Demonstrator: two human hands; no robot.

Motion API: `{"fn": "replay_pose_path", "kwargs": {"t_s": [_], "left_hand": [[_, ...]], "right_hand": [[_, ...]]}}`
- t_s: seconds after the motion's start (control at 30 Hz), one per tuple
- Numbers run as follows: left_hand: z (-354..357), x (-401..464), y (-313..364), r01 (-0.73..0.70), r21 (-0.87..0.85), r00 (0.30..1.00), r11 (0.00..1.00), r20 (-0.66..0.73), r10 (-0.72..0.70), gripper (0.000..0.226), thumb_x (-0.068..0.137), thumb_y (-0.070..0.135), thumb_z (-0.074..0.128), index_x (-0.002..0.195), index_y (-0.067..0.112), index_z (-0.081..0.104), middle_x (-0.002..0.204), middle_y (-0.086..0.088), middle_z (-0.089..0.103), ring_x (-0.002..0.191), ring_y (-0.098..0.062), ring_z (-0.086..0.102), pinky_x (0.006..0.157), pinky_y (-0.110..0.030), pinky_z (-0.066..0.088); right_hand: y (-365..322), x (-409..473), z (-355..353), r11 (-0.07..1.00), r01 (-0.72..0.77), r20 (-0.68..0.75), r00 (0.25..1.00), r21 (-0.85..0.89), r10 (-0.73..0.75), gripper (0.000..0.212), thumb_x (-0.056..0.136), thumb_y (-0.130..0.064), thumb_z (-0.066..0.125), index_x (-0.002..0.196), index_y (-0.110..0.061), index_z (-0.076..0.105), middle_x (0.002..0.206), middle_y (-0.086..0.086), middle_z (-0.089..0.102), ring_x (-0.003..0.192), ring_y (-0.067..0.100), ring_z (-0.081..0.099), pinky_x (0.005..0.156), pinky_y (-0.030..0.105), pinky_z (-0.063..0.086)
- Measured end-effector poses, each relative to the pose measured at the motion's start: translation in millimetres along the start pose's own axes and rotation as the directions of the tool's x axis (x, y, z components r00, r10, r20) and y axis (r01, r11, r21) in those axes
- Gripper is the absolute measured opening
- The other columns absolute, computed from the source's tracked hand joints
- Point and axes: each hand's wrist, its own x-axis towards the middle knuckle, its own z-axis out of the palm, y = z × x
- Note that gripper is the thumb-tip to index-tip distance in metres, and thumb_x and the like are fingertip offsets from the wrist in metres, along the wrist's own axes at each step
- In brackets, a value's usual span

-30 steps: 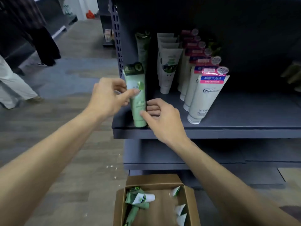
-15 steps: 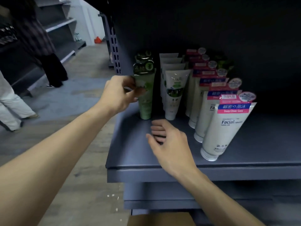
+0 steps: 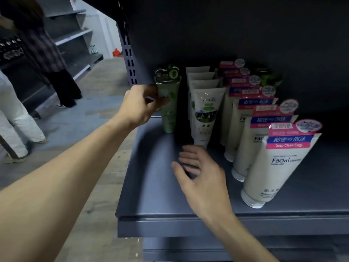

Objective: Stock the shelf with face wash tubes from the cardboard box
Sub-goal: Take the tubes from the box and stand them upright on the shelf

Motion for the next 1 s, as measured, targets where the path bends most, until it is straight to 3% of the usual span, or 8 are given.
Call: {"fn": "replay_pose_path", "kwargs": {"t_s": [0.13, 0.27, 0.4, 0.67, 0.93, 1.0], "left_hand": [[0.6, 3.8, -6.1, 0.008, -0.051, 1.000, 0.999, -0.001, -0.008, 0.029, 0.077, 0.040, 0.069, 0.081, 0.012, 0.068, 0.080, -0.004, 0.073, 0.071, -0.009, 0.069, 0.072, -0.039, 0.058], [1.7, 4.4, -7.2, -0.013, -0.087, 1.000, 0.996, -0.009, 0.012, 0.015, 0.080, 0.033, 0.072, 0.069, 0.026, 0.063, 0.076, -0.002, 0.071, 0.072, -0.009, 0.069, 0.071, -0.035, 0.059], [0.4, 5.2, -3.9, -0.022, -0.101, 1.000, 0.995, 0.007, 0.023, 0.012, 0.086, 0.023, 0.073, 0.077, 0.023, 0.064, 0.085, -0.007, 0.072, 0.073, -0.005, 0.068, 0.068, -0.021, 0.056], [0.9, 5.8, -9.3, 0.011, -0.118, 1.000, 0.993, 0.006, -0.010, 0.013, 0.079, 0.035, 0.072, 0.081, 0.023, 0.068, 0.088, -0.007, 0.073, 0.085, -0.017, 0.072, 0.079, -0.041, 0.060], [7.4, -3.7, -7.6, 0.119, -0.264, 0.990, 0.957, -0.041, -0.134, 0.008, 0.073, 0.035, 0.079, 0.075, 0.031, 0.073, 0.079, 0.006, 0.071, 0.080, -0.014, 0.067, 0.087, -0.047, 0.056], [9.8, -11.9, -7.6, 0.155, -0.241, 0.982, 0.958, -0.069, -0.177, 0.025, 0.069, 0.040, 0.080, 0.087, 0.025, 0.072, 0.087, 0.002, 0.073, 0.086, -0.014, 0.069, 0.086, -0.045, 0.057]], "right_hand": [[1.6, -2.3, 0.8, 1.000, 0.023, 0.003, 1.000, 0.015, -0.023, 0.039, 0.079, -0.019, 0.079, 0.113, -0.024, 0.062, 0.102, -0.014, 0.067, 0.098, -0.004, 0.064, 0.085, 0.011, 0.051], [2.1, -2.8, 1.9, 0.999, 0.034, -0.018, 0.999, 0.030, -0.034, 0.042, 0.075, -0.019, 0.082, 0.111, -0.025, 0.061, 0.101, -0.013, 0.068, 0.097, -0.004, 0.065, 0.084, 0.011, 0.051], [1.7, -5.3, 2.0, 1.000, 0.027, -0.029, 0.999, 0.016, -0.027, 0.051, 0.074, -0.024, 0.083, 0.115, -0.033, 0.055, 0.099, -0.013, 0.068, 0.095, -0.004, 0.065, 0.083, 0.009, 0.050], [1.8, -7.0, 4.0, 0.998, 0.019, -0.042, 0.999, -0.055, -0.021, 0.061, 0.071, -0.034, 0.085, 0.122, -0.035, 0.052, 0.098, -0.015, 0.068, 0.093, -0.006, 0.064, 0.082, 0.007, 0.049], [3.5, -7.4, 6.8, 0.983, 0.023, -0.043, 0.999, -0.182, -0.031, 0.053, 0.072, -0.043, 0.082, 0.117, -0.032, 0.054, 0.097, -0.016, 0.065, 0.090, -0.004, 0.063, 0.083, 0.013, 0.052], [3.3, -7.3, 6.7, 0.979, 0.029, -0.041, 0.998, -0.201, -0.038, 0.047, 0.075, -0.044, 0.079, 0.115, -0.032, 0.055, 0.099, -0.016, 0.065, 0.093, -0.003, 0.063, 0.085, 0.016, 0.053]]}}
